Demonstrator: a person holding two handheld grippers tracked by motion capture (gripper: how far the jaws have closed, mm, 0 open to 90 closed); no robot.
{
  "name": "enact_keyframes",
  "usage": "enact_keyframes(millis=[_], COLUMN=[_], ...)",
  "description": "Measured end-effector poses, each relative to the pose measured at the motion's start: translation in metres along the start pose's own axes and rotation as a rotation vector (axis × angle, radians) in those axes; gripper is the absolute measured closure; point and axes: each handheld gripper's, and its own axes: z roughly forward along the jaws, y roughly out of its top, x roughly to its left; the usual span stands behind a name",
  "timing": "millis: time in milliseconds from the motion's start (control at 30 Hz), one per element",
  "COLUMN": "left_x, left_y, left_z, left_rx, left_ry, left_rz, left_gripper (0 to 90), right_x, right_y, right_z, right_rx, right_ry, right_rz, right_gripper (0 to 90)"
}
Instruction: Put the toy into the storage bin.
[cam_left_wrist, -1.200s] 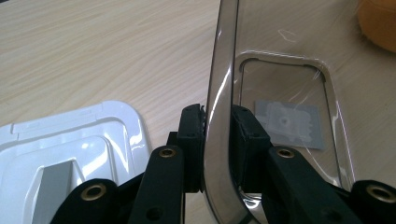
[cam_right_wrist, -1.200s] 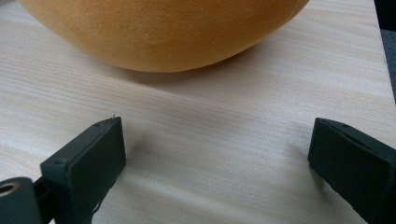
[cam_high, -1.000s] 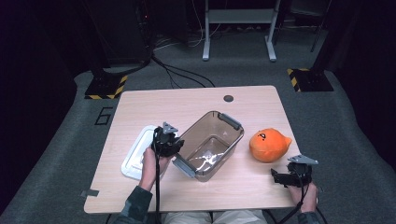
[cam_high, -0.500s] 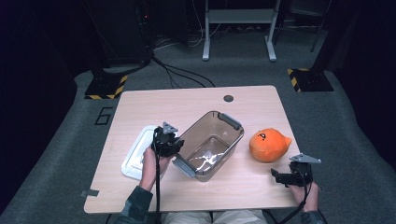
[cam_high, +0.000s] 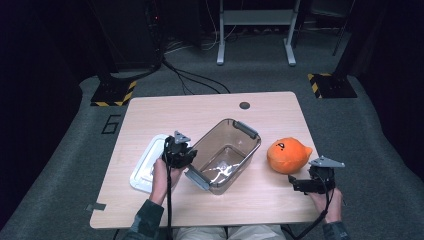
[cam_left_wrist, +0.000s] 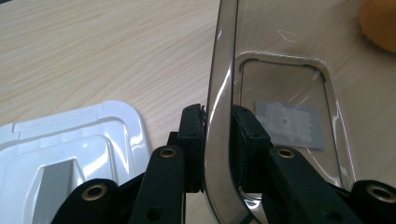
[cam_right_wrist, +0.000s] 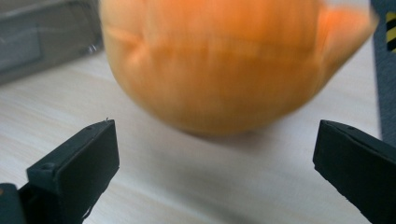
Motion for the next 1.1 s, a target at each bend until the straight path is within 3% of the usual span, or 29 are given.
enact_keyframes(millis=[167, 300, 467, 533, 567, 600, 700, 767, 867, 1100], left_x=[0.0, 0.0, 0.0, 0.0, 0.0, 0.0, 0.001, 0.001, 0.001, 0.001], left_y=[0.001, 0.001, 0.001, 0.001, 0.001, 0.001, 0.001, 0.001, 0.001, -0.001], left_z=[0.001, 0.001, 0.001, 0.001, 0.001, 0.001, 0.001, 0.001, 0.001, 0.002], left_rx=[0.006, 0.003, 0.006, 0.005, 0.005, 0.006, 0.007, 0.01, 0.014, 0.001], left_ry=[0.0, 0.001, 0.001, 0.001, 0.001, 0.001, 0.002, 0.005, 0.004, 0.012], left_rz=[-0.004, -0.006, -0.006, -0.006, -0.006, -0.005, -0.004, 0.0, -0.002, -0.019], left_gripper=[74.9, 74.9, 75.0, 75.0, 75.1, 75.1, 75.1, 75.0, 74.9, 74.6], right_x=[0.005, 0.004, 0.0, -0.002, -0.002, -0.005, -0.007, -0.008, -0.006, -0.008], right_y=[0.038, 0.073, 0.099, 0.1, 0.1, 0.095, 0.088, 0.083, 0.077, 0.065], right_z=[-0.011, -0.007, 0.019, 0.033, 0.033, 0.043, 0.048, 0.05, 0.049, 0.046], right_rx=[-0.024, -0.008, 0.095, 0.162, 0.162, 0.198, 0.194, 0.223, 0.228, 0.177], right_ry=[-0.006, -0.015, 0.006, 0.018, 0.018, 0.048, 0.042, 0.054, 0.052, 0.057], right_rz=[-0.038, -0.066, -0.045, -0.034, -0.034, -0.004, 0.014, 0.002, -0.029, -0.033], right_gripper=[0.0, 0.0, 0.8, 3.7, 3.7, 7.1, 17.6, 23.4, 33.6, 55.2])
